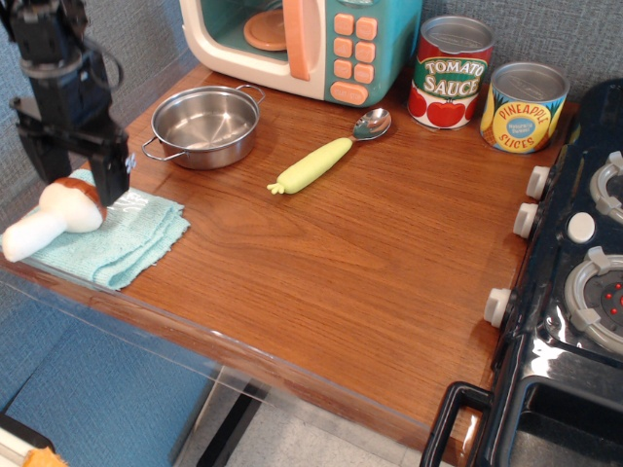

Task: Move the mushroom to the front of the cans

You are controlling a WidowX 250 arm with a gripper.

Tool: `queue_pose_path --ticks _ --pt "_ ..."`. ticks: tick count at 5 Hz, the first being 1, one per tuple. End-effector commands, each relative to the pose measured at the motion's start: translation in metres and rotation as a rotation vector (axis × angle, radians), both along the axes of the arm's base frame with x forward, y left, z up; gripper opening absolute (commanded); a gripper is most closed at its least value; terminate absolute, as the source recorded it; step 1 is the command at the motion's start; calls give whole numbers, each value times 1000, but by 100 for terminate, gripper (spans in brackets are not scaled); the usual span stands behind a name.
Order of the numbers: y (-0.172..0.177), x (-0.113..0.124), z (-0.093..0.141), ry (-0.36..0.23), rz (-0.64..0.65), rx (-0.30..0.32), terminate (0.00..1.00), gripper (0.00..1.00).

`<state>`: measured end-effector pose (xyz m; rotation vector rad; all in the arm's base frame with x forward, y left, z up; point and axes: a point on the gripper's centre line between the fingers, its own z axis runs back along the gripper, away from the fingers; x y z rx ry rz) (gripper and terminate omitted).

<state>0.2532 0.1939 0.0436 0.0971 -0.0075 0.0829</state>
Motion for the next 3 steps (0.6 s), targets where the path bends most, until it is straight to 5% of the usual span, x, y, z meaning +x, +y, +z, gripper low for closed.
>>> queue_pose_path --ticks 1,2,3 --pt "16 -6 -6 47 46 43 0 100" --pt "15 -6 1 27 33 47 0 0" --pt "10 -8 26 -27 33 47 0 0"
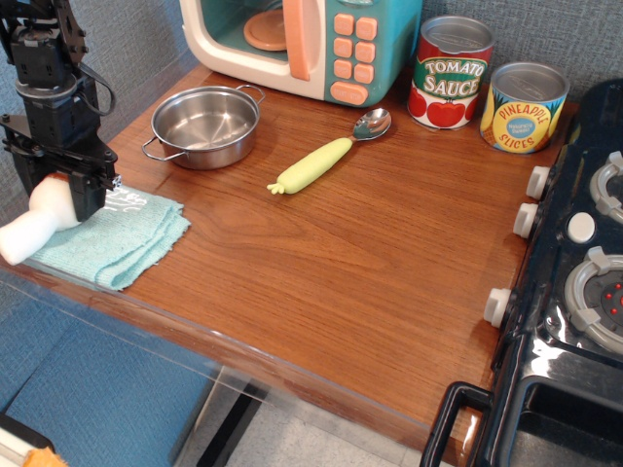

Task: Move the mushroom to the front of the cans

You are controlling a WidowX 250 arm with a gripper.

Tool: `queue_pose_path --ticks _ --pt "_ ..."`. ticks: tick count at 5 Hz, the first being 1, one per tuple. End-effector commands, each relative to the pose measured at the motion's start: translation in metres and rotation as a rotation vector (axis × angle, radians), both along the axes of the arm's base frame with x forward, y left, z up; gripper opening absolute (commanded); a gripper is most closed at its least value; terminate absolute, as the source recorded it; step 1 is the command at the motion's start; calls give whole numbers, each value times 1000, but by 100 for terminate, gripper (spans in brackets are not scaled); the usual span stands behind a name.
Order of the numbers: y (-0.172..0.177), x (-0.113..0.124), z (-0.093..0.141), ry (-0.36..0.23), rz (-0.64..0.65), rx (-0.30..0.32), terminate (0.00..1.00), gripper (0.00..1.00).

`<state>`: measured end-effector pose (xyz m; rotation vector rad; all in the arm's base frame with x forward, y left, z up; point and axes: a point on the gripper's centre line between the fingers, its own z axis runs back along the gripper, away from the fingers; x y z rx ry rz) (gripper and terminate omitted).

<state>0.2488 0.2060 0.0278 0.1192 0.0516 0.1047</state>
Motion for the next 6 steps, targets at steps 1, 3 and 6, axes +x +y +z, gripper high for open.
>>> queue_pose_path --ticks 1,3,6 --pt "-30 4 78 -158 -28 41 0 0" --pt "-126 71 79 -116 -160 -10 0 0" --pt "-229 159 57 -81 -175 -114 0 0"
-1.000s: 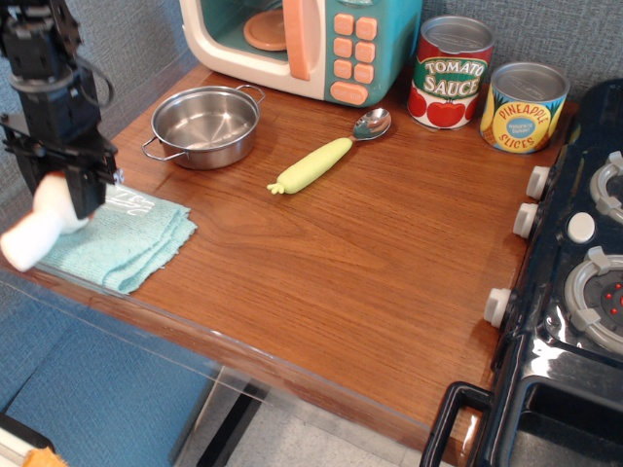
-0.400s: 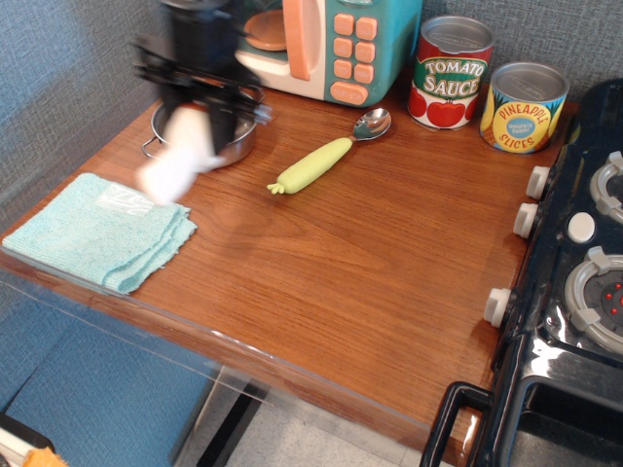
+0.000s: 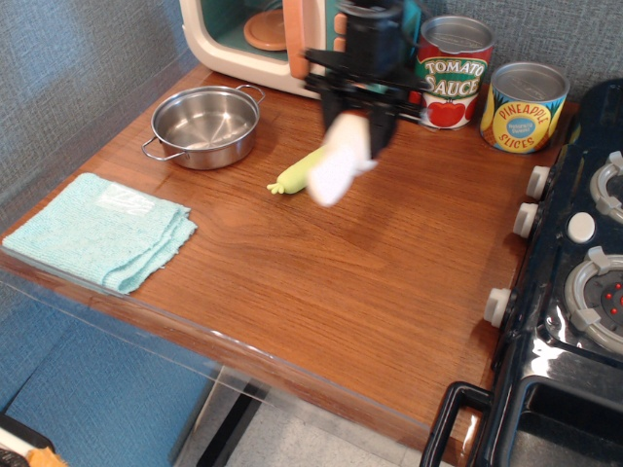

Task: Move the mushroom to the front of the cans

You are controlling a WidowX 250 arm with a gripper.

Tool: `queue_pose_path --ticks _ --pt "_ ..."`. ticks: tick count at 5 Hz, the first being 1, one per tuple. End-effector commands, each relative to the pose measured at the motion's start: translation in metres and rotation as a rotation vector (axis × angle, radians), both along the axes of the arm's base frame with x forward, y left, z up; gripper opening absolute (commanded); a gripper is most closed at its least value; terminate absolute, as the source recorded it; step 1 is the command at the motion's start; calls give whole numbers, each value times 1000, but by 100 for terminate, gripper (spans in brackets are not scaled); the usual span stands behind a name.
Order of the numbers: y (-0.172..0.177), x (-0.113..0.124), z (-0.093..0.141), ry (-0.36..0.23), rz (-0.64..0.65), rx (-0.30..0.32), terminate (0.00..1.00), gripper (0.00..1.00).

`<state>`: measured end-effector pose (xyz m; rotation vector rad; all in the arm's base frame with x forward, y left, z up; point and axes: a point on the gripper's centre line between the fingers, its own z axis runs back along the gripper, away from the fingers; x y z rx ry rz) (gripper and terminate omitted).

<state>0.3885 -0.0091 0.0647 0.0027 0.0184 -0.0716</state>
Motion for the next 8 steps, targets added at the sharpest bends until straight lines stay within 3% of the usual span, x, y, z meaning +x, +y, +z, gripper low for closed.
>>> queue_pose_path --ticks 1,2,5,8 --pt "-20 30 17 -75 -4 -18 0 0" --pt "-21 35 17 -77 -4 -38 0 100" --pt "-12 26 64 -175 -17 -76 0 100" --pt "-4 21 68 -195 -3 -55 0 100"
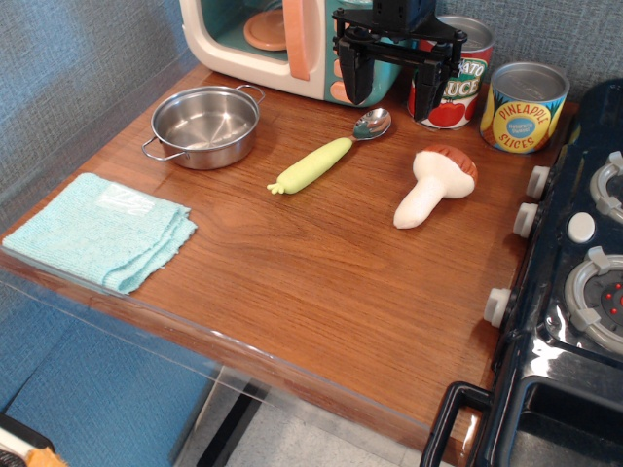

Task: Move the mushroom to the front of the cans

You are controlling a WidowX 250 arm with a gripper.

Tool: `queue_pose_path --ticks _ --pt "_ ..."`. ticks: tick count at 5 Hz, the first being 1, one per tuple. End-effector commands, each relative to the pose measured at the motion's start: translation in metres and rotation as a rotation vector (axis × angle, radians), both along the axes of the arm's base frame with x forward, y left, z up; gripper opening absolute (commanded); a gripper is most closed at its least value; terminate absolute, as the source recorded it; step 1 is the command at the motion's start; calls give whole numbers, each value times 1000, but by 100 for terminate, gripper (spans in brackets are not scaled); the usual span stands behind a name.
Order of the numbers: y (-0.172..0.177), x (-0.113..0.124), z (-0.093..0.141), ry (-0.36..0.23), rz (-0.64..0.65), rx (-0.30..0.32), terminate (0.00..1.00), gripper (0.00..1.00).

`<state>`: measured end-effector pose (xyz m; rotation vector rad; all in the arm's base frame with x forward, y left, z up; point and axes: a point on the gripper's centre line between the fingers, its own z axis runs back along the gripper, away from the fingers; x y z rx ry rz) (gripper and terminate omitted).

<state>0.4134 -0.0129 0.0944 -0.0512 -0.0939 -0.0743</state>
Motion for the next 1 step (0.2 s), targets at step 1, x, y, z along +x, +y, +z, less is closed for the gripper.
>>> queue_pose_path --ticks 1 --pt "0 -4 38 -85 2 3 100 100"
